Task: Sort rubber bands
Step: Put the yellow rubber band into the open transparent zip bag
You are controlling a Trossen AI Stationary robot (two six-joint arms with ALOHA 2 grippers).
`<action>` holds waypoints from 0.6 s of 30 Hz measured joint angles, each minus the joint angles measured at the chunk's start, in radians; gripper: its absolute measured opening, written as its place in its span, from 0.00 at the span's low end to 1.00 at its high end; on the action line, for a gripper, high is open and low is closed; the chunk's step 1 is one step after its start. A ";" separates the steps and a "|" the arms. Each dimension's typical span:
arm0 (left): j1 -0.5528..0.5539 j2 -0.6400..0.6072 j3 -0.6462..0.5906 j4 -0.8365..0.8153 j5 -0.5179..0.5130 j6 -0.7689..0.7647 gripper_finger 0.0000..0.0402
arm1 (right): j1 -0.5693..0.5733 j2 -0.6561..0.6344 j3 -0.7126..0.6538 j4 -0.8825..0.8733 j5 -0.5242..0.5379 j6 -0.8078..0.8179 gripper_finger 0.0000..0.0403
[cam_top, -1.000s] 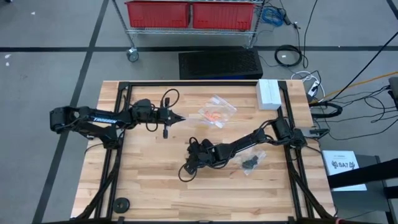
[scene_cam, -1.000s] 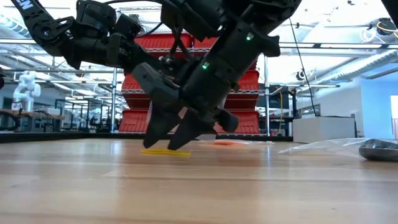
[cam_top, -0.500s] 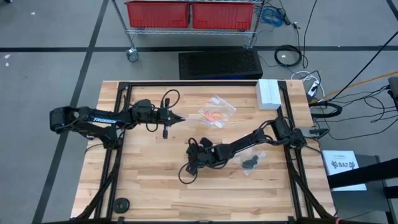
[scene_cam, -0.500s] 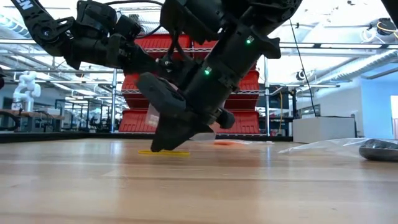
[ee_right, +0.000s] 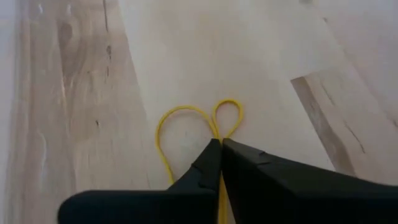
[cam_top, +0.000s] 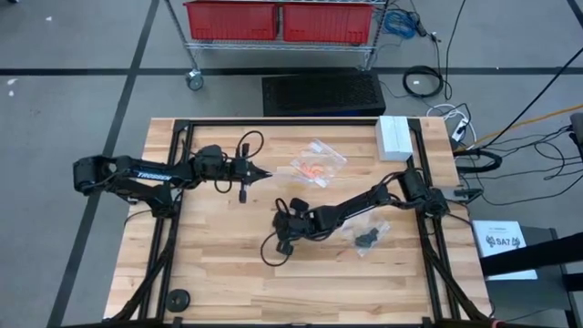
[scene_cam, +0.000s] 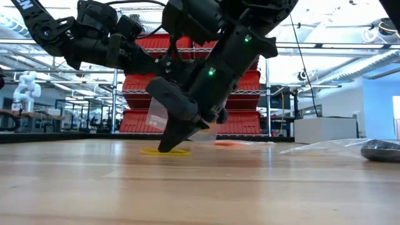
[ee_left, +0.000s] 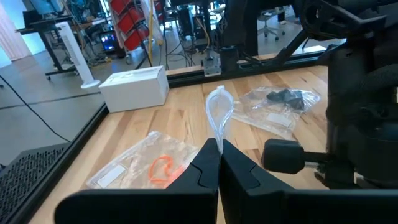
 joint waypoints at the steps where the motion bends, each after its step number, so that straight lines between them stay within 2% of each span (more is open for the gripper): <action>1: 0.000 0.000 0.000 0.002 0.000 0.000 0.00 | -0.003 -0.014 -0.001 -0.001 -0.001 -0.017 0.00; 7: 0.008 0.000 0.001 0.067 0.000 0.028 0.00 | -0.018 -0.104 -0.011 -0.070 -0.003 -0.103 0.00; 18: 0.009 0.000 0.001 0.035 -0.009 0.007 0.00 | -0.050 -0.270 -0.006 -0.100 0.058 -0.247 0.00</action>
